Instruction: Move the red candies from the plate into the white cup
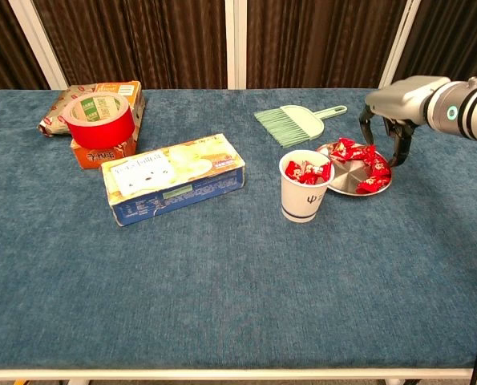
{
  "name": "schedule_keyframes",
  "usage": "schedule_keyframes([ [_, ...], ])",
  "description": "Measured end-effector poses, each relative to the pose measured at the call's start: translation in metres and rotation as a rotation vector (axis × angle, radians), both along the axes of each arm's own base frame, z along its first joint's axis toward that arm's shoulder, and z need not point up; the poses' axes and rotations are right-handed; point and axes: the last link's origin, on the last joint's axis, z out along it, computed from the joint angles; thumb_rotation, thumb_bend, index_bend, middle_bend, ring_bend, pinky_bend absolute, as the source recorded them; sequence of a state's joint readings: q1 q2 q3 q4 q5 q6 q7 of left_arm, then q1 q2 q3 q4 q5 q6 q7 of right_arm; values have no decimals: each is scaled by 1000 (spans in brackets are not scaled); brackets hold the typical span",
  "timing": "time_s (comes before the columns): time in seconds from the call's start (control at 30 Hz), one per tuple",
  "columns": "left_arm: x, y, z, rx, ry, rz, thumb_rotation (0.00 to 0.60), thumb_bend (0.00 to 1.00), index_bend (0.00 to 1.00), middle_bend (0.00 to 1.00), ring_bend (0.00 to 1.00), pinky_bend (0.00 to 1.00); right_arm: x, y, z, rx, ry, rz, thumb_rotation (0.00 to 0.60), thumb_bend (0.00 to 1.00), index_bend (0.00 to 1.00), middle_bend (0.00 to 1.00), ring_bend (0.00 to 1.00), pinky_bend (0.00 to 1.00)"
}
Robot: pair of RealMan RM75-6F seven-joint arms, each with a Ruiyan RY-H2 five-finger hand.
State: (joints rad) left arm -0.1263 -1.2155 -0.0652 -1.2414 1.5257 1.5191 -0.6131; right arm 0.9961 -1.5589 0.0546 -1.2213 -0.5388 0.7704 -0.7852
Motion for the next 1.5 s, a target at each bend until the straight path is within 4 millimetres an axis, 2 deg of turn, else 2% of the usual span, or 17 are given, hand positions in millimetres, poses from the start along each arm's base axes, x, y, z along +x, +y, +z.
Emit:
schedule_keyframes([
  [0.27,-1,0,1,4,1,2,163,90,166,155,99,204,-7,-2,-8,13,33,-23,600,104,445,1000,1000,1000],
  [0.8,-4,0,2,5,-3,9,162,90,166,156,99,204,-5,-8,-26,24,54,-38,600,101,447,1000,1000,1000],
  [1.23,-5,2,2,6,-10,8,159,91,166,155,99,203,-1,-7,-34,34,61,-43,600,141,549,1000,1000,1000],
  [1.5,-5,1,2,8,-11,7,160,90,166,155,99,204,4,-6,-31,25,36,-28,600,164,564,1000,1000,1000],
])
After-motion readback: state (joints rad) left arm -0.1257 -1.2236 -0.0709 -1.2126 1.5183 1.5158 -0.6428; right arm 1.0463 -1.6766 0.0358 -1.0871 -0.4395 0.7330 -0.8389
